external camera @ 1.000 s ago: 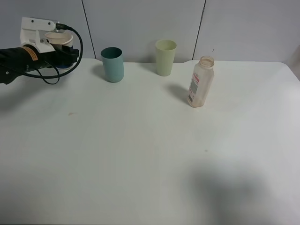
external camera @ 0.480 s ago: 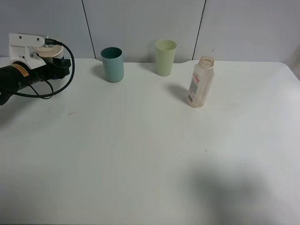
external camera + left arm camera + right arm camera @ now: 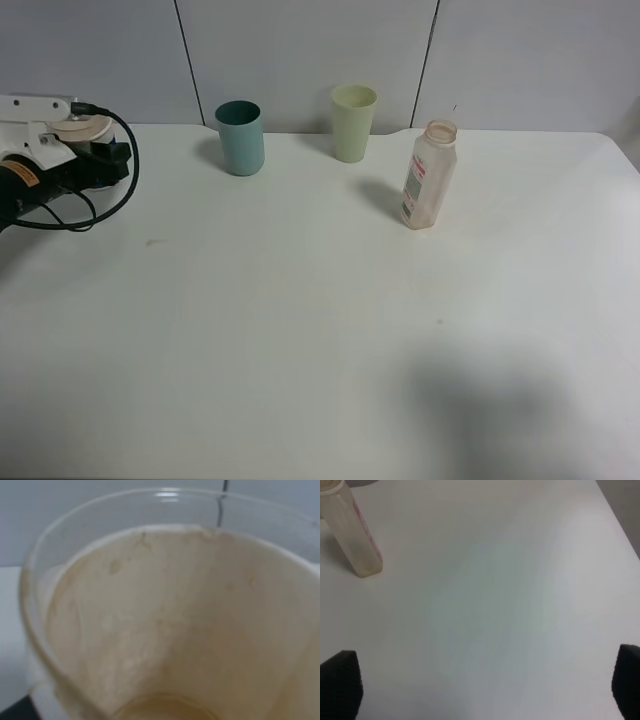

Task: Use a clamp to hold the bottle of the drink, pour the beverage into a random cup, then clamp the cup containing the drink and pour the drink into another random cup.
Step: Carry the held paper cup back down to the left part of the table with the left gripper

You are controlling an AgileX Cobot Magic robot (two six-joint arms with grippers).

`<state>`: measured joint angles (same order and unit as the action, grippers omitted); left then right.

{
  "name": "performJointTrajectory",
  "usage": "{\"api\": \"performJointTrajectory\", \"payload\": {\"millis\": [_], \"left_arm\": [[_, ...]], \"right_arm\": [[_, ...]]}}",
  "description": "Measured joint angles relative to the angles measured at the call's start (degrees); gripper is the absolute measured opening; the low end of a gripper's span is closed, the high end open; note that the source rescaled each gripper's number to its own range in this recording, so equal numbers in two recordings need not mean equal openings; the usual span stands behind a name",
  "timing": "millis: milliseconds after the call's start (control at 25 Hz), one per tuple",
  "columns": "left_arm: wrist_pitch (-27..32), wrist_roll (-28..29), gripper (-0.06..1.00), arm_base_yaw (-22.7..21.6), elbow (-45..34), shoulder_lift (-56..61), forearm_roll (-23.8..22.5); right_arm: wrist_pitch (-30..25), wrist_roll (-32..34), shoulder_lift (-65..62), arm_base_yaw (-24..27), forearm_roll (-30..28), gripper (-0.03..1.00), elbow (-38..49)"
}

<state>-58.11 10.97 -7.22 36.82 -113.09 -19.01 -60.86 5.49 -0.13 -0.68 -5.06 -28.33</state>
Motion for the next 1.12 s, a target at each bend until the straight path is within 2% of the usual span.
{"api": "performJointTrajectory", "payload": {"millis": [560, 1120], "left_arm": [[-10.38, 0.0, 0.01, -1.18, -2.81, -6.56, 0.0], [-12.24, -0.04, 0.01, -1.18, -2.81, -11.68, 0.43]], "right_arm": [[0.0, 0.0, 0.0, 0.0, 0.0, 1.0, 0.0], [0.0, 0.0, 0.0, 0.0, 0.0, 1.0, 0.0]]}}
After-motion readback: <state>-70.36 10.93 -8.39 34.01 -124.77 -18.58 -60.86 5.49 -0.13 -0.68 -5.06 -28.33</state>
